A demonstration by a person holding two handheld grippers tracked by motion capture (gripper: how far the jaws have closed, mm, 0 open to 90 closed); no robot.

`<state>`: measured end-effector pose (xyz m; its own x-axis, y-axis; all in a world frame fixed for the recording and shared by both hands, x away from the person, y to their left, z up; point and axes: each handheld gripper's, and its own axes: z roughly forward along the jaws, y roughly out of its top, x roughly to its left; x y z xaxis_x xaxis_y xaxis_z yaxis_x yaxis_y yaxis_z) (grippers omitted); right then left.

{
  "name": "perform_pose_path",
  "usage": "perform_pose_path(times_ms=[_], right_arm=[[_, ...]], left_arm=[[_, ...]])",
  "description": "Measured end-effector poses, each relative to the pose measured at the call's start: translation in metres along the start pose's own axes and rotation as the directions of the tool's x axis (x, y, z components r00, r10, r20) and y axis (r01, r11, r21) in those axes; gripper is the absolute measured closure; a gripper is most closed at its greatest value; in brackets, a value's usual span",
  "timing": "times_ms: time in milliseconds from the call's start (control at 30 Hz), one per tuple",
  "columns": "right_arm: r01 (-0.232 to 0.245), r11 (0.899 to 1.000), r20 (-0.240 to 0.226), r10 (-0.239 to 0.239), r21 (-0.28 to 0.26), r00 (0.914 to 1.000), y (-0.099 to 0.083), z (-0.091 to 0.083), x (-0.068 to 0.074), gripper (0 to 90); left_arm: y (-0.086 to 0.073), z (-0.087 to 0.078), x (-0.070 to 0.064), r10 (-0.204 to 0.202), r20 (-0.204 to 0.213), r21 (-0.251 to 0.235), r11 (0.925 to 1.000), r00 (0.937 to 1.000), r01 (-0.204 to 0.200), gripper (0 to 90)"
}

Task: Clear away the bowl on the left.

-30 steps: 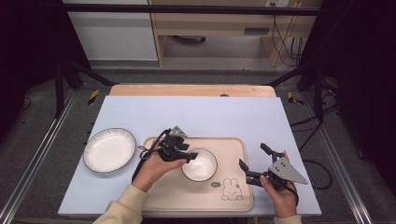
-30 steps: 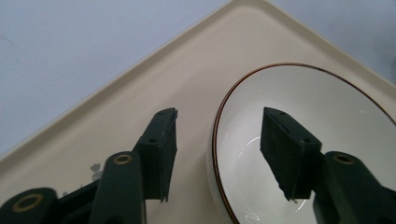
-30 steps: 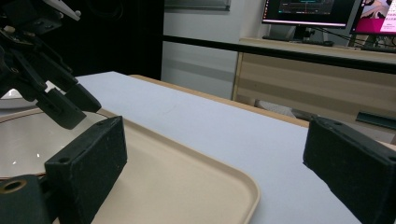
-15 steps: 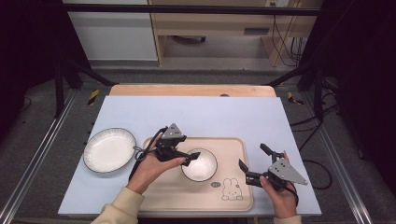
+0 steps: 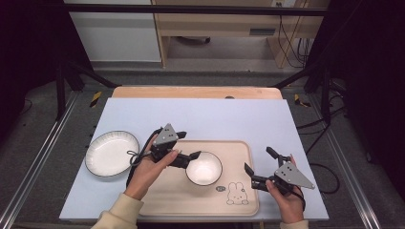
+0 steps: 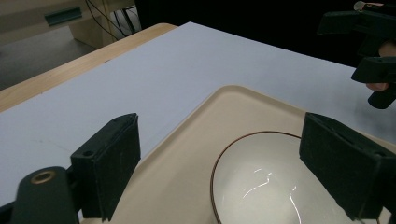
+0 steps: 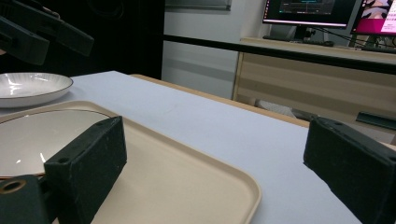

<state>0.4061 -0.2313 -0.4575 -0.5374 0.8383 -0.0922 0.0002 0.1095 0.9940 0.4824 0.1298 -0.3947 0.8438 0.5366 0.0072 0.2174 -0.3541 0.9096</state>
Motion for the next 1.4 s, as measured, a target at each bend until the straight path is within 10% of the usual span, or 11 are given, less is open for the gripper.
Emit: perform_pose_path(times_ms=[1400], right_arm=[[0.001,1.000,-0.005,-0.001,0.003,1.0000,0.000,0.001,0.001,6.1]], left_arm=[[-0.053,-0.076,0.040,-0.078,-0.109,-0.088,0.9938,0.9910,0.068,11.1]])
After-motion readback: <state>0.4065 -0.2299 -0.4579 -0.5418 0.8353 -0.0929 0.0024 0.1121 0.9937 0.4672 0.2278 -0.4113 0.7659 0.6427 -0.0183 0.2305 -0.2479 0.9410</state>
